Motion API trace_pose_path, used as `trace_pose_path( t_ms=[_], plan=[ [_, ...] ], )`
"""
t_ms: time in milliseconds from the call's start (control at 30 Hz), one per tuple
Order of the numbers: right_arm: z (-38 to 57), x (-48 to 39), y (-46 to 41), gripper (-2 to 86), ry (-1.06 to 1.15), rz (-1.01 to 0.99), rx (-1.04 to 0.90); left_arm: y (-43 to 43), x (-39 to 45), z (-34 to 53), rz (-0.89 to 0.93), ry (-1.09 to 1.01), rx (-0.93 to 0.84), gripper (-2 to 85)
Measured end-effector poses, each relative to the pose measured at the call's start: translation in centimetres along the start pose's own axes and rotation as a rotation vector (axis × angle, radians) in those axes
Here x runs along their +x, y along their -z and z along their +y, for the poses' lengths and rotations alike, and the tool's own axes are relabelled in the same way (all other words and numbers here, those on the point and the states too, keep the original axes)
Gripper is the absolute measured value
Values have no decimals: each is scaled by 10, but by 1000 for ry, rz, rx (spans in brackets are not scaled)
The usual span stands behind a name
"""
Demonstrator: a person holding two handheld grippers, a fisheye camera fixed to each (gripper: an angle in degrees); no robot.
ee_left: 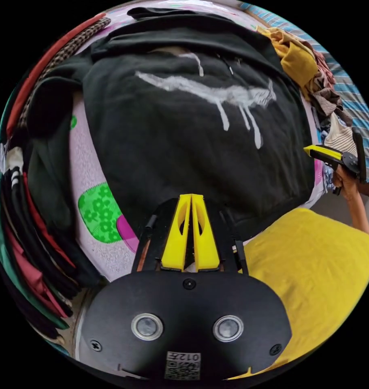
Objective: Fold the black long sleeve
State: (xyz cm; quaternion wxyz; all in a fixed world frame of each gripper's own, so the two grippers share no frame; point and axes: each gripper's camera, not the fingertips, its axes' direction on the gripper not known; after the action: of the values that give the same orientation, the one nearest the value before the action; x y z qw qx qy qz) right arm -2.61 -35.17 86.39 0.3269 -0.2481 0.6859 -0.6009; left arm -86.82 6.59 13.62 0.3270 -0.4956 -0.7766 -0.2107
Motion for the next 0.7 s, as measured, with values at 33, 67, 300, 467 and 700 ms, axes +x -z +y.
trace_pose_path(
  t_ms=[33, 67, 300, 467, 700],
  plan=[
    [5, 2, -6, -1, -11, 42, -21, -10, -5, 9, -2, 18, -24, -1],
    [7, 5, -12, -1, -18, 54, -48, -17, -12, 17, 9, 35, -27, -1],
    [4, 18, -19, 4, -41, 13, -76, -38, -41, 44, 44, 90, -9, 0],
    [1, 29, -13, 7, -53, -47, -75, -53, -83, 76, 200, 154, 29, 1],
    [-4, 42, -8, 7, -132, -110, -84, -49, -160, 176, 416, 538, 347, 3]
  ],
)
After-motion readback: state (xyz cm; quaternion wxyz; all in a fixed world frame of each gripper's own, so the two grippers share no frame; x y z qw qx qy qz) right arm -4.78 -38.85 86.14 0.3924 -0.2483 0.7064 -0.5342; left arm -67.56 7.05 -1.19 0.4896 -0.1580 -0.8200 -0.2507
